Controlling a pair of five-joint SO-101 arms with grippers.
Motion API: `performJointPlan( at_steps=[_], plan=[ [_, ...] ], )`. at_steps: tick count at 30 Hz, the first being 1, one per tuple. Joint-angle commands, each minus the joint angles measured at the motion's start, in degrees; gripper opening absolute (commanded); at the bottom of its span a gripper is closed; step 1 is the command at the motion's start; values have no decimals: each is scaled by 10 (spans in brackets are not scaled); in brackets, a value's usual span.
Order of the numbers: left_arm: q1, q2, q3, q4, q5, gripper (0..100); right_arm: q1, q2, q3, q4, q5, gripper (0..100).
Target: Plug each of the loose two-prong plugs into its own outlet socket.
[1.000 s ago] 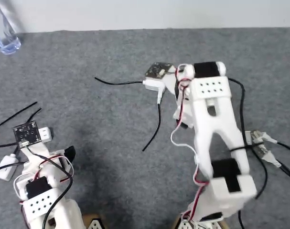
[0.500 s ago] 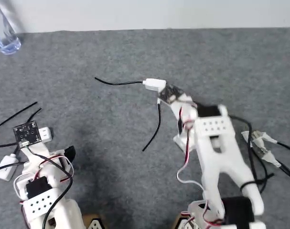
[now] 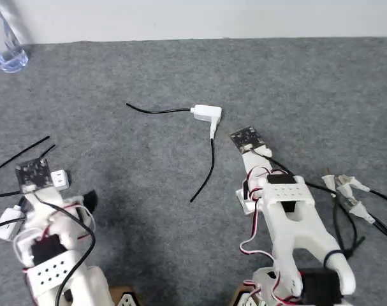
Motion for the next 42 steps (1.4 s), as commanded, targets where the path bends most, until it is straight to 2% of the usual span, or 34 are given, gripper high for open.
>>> performJointPlan(
  at_steps=[1,5,9,16,21,28,35,39,42],
  plan=[
    [-32,-1,-163,84,-33,283,7,1,-4,-12,-3,9],
    [-56,4,-364,247,-123,227,7,2,-4,-12,-2,9],
    [-61,41,-523,350,-282,239,7,2,-2,-12,-2,9],
    [-63,302,-747,482,-560,246,7,2,-2,-12,-2,9],
    [-90,472,-732,479,-756,246,6,2,5,-32,-2,9],
    [-85,611,-705,475,-914,246,-5,2,5,-36,-1,9],
    [-84,714,-686,366,-971,253,-20,3,9,-51,27,9],
    [-80,754,-666,324,-979,336,-21,3,10,-56,38,9],
    [-79,757,-652,312,-1005,337,-21,3,10,-57,43,9]
  ],
)
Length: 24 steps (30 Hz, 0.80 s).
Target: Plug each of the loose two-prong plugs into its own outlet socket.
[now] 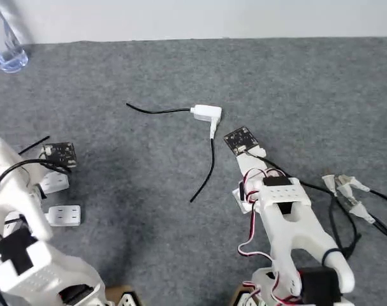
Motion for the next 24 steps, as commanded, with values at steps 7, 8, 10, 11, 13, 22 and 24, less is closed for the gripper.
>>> performJointPlan(
  at_steps=[7,8,10,11,13,22,24],
  plan=[
    [21,5,63,-97,-57,337,-22,0,-3,-17,13,9],
    [29,5,78,-104,-58,337,-22,0,-3,-17,13,9],
    [47,4,110,-125,-58,337,-22,0,-3,-18,13,9],
    [54,4,125,-138,-58,337,-22,0,-3,-18,13,9],
    [65,4,151,-170,-55,337,-22,0,-3,-18,13,9],
    [59,5,224,-278,-58,225,-22,0,-3,-18,13,9],
    [59,5,225,-286,-58,190,-22,0,-3,-19,13,9]
  ],
)
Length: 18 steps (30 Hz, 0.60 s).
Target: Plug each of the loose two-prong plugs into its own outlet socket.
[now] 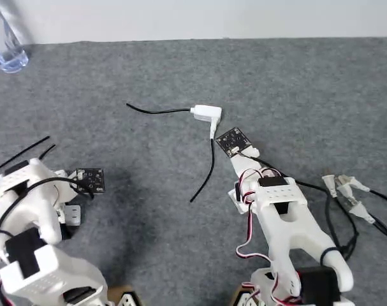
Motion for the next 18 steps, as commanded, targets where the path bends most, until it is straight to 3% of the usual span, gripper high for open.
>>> performJointPlan(
  at_steps=[1,7,9,14,18],
  plan=[
    [-4,4,6,-50,-4,169,-4,0,-3,-13,4,9],
    [15,-2,0,-33,-1,9,-4,0,-3,-14,4,9],
    [18,-25,-15,23,0,14,-4,0,-2,-14,4,9],
    [18,-132,-84,251,-4,13,-4,0,-2,-14,4,9],
    [25,-194,-87,296,-2,13,-4,0,-2,-14,4,9]
  ],
)
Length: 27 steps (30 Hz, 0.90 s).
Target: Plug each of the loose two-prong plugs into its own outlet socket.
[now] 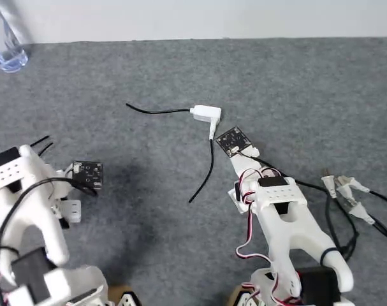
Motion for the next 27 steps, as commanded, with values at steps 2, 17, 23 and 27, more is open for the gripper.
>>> performJointPlan(
  at_steps=[2,17,23,27],
  plan=[
    [12,-96,-12,62,-4,13,-4,0,-2,-8,4,9],
    [396,-142,30,5,285,13,13,-6,-2,-5,1,9],
    [574,-146,131,-134,479,13,58,-7,-5,-5,-25,9],
    [638,-146,174,-226,617,13,77,-7,-6,-9,-29,9]
  ],
)
